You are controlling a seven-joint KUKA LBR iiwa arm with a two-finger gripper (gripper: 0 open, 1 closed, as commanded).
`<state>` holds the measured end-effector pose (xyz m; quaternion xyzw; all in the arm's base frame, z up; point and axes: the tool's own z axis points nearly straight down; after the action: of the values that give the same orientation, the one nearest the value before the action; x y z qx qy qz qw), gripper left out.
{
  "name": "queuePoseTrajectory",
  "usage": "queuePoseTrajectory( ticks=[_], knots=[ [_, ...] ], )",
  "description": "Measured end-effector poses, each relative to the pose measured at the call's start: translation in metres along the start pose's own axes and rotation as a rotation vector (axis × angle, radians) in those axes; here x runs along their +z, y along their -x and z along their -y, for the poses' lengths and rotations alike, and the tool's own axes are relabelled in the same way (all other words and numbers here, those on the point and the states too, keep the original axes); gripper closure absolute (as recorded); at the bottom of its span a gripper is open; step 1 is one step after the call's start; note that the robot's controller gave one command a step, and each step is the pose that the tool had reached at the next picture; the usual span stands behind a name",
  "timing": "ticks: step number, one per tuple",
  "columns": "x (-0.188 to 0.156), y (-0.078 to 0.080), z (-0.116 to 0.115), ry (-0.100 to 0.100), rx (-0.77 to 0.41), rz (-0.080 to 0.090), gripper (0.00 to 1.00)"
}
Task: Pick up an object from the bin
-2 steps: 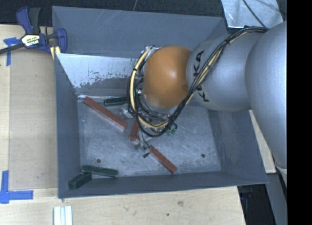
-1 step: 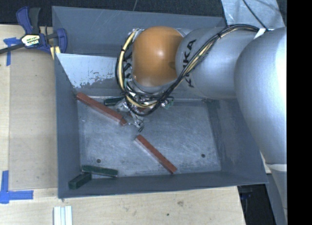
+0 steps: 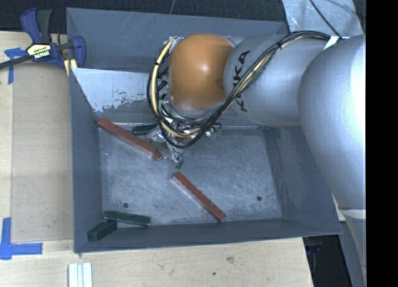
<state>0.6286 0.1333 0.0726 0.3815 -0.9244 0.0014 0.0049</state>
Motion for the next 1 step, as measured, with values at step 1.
queuePoseTrajectory(
  ticks=[1],
  knots=[
    [-0.0518, -0.0152, -0.0003, 0.002, 0.015, 0.008, 1.00]
  ],
)
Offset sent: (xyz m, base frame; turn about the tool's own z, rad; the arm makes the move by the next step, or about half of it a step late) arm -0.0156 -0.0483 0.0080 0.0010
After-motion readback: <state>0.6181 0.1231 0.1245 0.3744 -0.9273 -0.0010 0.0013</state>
